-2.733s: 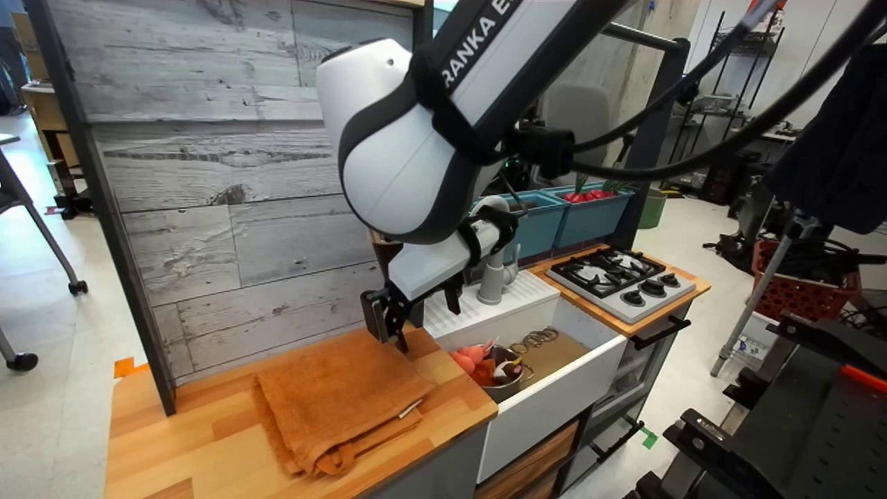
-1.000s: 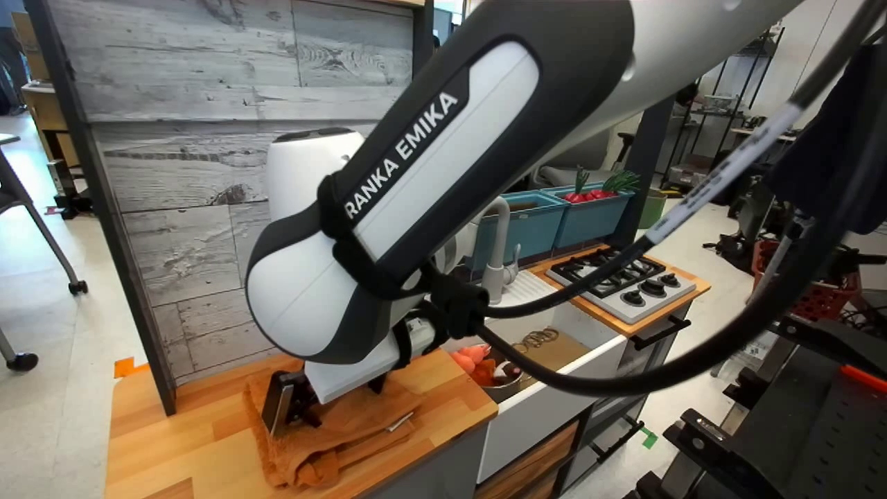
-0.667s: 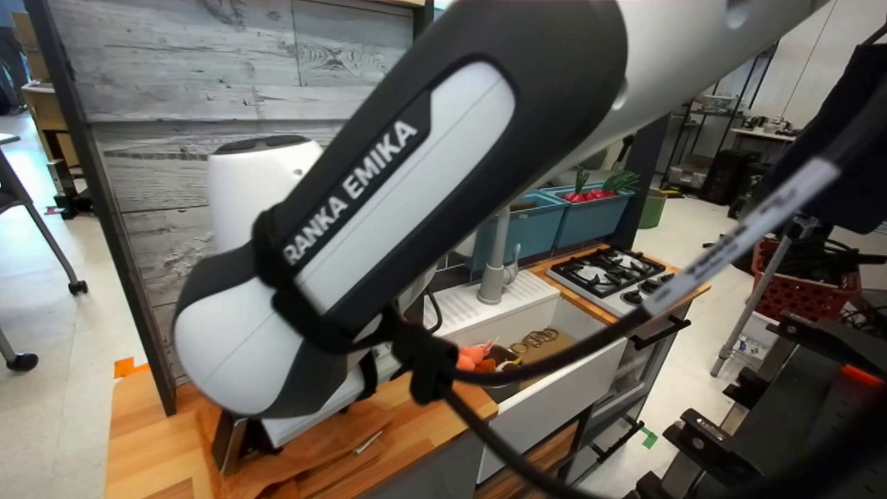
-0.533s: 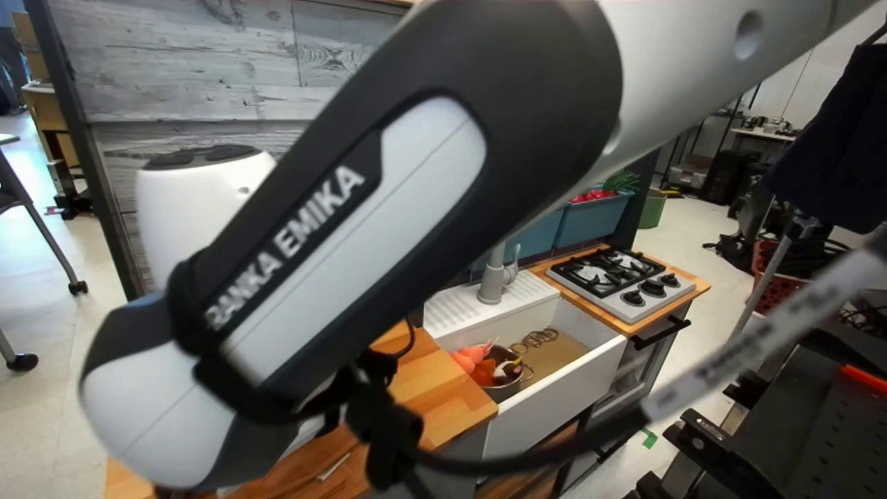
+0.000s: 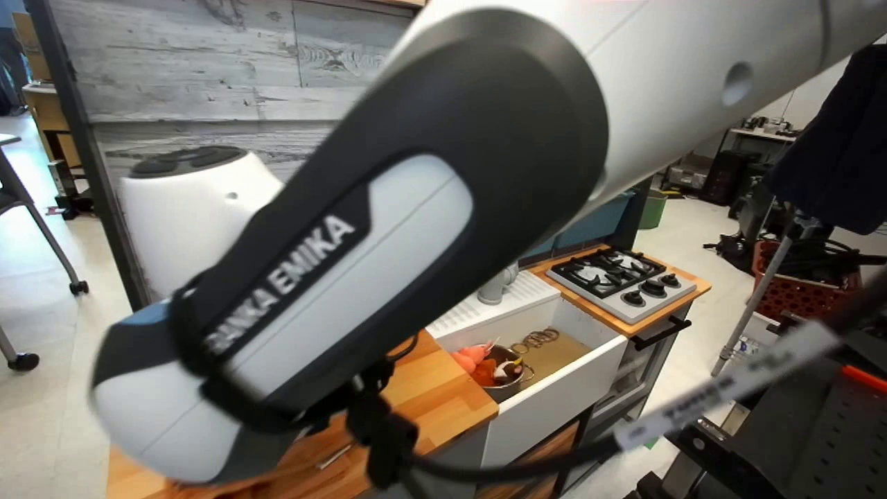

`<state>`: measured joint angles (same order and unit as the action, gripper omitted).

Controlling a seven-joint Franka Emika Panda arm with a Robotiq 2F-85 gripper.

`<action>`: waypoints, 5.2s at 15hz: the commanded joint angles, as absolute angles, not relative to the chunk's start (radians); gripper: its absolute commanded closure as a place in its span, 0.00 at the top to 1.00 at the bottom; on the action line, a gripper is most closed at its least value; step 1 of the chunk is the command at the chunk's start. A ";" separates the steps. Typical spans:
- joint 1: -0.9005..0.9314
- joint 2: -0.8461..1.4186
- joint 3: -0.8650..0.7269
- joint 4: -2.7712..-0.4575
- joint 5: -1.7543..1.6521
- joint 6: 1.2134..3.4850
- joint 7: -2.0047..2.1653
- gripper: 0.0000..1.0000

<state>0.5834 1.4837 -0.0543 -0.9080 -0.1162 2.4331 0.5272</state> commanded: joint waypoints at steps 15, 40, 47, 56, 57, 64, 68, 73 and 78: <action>0.622 1.457 -0.021 -0.973 -0.147 2.344 0.489 1.00; 0.593 1.474 -0.147 -0.991 -0.208 2.395 0.675 1.00; 0.537 1.407 -0.159 -1.157 -0.227 2.439 0.652 1.00; 0.687 1.475 -0.159 -1.025 -0.294 2.501 0.635 1.00; 0.672 1.465 -0.155 -1.034 -0.280 2.486 0.628 1.00; 0.569 1.338 -0.179 -1.280 -0.223 2.431 0.664 1.00; 0.541 1.318 -0.117 -1.295 -0.220 2.465 0.596 1.00; 0.593 1.335 -0.013 -1.242 -0.193 2.622 0.551 1.00; 0.510 1.322 0.110 -1.200 -0.008 2.571 0.492 1.00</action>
<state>0.5918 1.3085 0.0546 -1.2379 -0.1068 2.6173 0.5480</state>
